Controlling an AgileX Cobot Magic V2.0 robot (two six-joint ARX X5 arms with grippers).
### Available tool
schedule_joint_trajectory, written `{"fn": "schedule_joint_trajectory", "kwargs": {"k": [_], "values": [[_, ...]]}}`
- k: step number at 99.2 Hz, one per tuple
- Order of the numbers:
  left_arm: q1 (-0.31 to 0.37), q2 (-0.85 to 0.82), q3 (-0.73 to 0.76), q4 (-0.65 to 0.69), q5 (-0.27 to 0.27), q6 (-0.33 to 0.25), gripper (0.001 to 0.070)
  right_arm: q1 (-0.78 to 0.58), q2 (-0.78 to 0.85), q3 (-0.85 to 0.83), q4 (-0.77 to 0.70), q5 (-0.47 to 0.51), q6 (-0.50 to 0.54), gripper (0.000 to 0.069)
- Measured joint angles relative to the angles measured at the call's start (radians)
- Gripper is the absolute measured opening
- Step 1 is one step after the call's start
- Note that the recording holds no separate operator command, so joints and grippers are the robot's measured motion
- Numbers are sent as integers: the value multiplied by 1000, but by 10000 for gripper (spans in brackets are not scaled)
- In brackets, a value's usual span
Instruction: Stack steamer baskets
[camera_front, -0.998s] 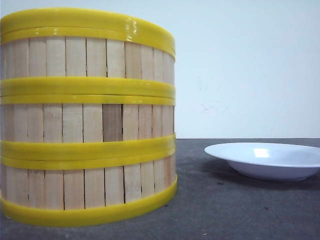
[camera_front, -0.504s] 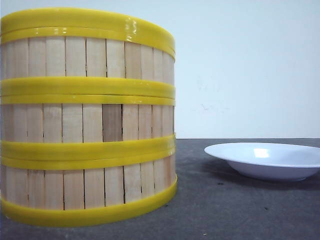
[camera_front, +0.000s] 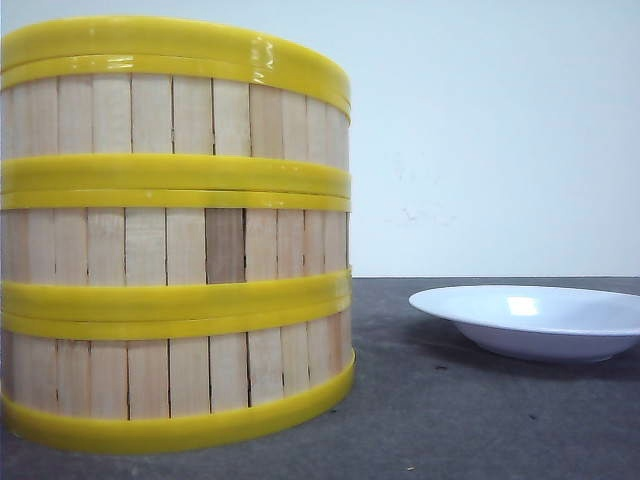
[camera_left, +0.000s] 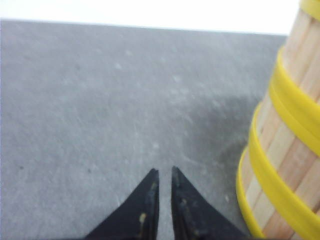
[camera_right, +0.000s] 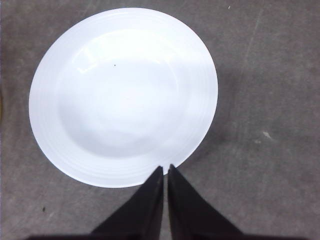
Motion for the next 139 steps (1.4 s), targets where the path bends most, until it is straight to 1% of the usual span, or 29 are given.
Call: {"fn": "schedule_joint_trajectory", "kwargs": {"k": [21,79,90,98,105,115,123,128,139], "values": [[0,0,-29,74,3,-11,17,0,-2,0,3,0,0,10],[-2,3,-30,74,3,-12,17,1,-2,0,10,0,0,10],[-2,3,-30,74,3,-12,17,6,-33,-23,53,14,0,10],[-2,3,-30,74,3,-12,17,7,-101,-84,140,23,0,10],[-2,3,-30,74,3,-12,17,8,-182,-175,249,22,0,10],[-2,3,-30,74,3,-12,17,8,-306,-347,420,22,0,10],[-2,3,-30,74,3,-12,17,8,-421,-493,530,23,13,10],[-2,3,-30,74,3,-12,17,9,-505,-572,568,24,24,10],[-2,3,-30,74,3,-12,17,14,-686,-696,587,48,54,10]]}}
